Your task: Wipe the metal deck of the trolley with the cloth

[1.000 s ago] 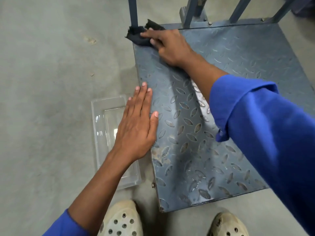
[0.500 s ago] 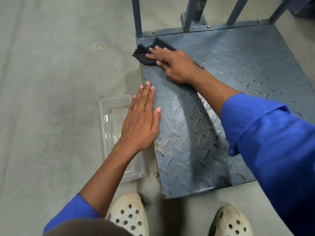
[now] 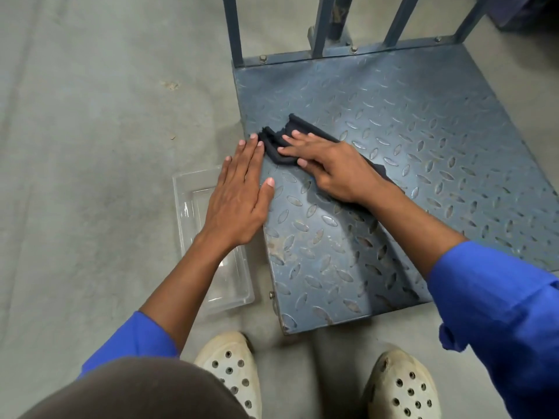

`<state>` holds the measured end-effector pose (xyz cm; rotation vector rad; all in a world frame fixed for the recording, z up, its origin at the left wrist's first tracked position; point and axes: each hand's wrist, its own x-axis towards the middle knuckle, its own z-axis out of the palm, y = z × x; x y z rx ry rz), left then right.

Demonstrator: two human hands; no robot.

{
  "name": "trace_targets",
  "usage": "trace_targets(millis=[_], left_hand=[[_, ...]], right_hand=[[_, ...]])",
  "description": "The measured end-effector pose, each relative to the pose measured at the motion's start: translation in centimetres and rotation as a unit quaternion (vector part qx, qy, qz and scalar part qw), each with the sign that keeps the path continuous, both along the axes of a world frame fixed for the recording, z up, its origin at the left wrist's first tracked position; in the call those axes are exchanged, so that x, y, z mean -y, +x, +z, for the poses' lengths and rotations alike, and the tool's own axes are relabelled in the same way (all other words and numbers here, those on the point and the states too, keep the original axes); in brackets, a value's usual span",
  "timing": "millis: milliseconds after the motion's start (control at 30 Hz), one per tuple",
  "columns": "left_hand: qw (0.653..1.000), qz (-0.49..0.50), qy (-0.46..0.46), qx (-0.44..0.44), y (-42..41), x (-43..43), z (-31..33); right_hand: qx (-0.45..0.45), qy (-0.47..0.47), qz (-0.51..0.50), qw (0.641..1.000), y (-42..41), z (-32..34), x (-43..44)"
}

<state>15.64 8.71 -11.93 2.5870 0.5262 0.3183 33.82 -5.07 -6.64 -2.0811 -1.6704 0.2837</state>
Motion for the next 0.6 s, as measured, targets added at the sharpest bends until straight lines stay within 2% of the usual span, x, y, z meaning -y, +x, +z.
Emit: trace_targets(millis=[167,300,600], left_hand=[[1.000,-0.025,-0.004,-0.004,1.0,-3.0,0.4],[0.998,-0.056,0.004,-0.012,3.2,-7.2,1.3],[0.986,-0.138,0.091,-0.002,7.3,-12.9,2.1]], right_hand=[[-0.012,0.028,-0.050,0.998,-0.5,-0.5,0.6],[-0.009,0.031,-0.050,0.998,-0.4,-0.6,0.6],[0.001,0.035,-0.071,0.997,0.5,-0.6,-0.2]])
